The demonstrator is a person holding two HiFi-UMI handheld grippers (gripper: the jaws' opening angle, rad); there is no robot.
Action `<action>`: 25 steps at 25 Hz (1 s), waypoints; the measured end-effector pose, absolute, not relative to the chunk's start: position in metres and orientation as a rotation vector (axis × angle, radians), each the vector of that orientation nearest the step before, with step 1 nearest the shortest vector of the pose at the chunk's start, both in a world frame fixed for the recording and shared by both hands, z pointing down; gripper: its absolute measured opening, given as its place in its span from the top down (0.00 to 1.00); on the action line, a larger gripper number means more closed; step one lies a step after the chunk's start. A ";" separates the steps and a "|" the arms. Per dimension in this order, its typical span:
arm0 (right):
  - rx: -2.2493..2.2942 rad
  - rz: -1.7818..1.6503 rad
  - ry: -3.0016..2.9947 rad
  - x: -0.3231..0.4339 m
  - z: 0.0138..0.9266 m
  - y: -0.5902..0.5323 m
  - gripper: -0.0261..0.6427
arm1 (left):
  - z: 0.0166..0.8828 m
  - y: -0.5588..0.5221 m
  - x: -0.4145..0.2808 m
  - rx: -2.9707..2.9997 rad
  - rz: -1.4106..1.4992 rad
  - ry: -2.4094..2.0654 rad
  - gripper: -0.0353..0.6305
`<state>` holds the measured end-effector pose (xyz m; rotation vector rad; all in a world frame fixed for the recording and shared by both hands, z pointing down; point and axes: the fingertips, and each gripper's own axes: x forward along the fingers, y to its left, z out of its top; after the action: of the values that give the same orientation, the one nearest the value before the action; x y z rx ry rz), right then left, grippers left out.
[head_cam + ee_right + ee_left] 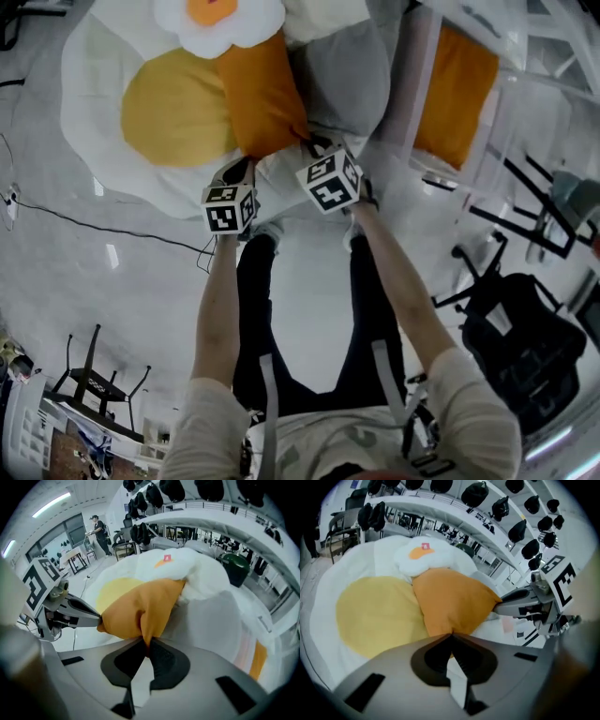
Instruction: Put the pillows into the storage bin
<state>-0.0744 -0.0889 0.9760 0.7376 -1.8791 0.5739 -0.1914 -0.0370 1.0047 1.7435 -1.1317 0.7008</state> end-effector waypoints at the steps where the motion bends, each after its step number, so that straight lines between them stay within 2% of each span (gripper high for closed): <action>1: 0.746 0.562 -1.890 -0.077 0.959 -0.091 0.92 | 0.988 -0.037 -0.192 1.759 0.681 -1.158 0.93; 9: 0.769 0.450 -1.971 -0.095 0.799 -0.105 0.92 | 0.815 -0.034 -0.203 1.843 0.473 -1.333 0.94; 16: 0.864 0.461 -2.018 -0.077 0.675 -0.082 0.92 | 0.684 -0.047 -0.206 2.030 0.433 -1.364 0.94; 19: 0.942 0.476 -2.027 -0.048 0.631 -0.068 0.92 | 0.641 -0.044 -0.180 2.073 0.407 -1.357 0.94; 25: 1.013 0.493 -2.065 0.064 0.574 -0.059 0.92 | 0.579 -0.033 -0.068 2.107 0.423 -1.352 0.94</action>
<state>0.0644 -0.0591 0.5736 1.0129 -2.0649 0.4930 -0.0683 -0.0331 0.5794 2.1072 -1.3520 0.4227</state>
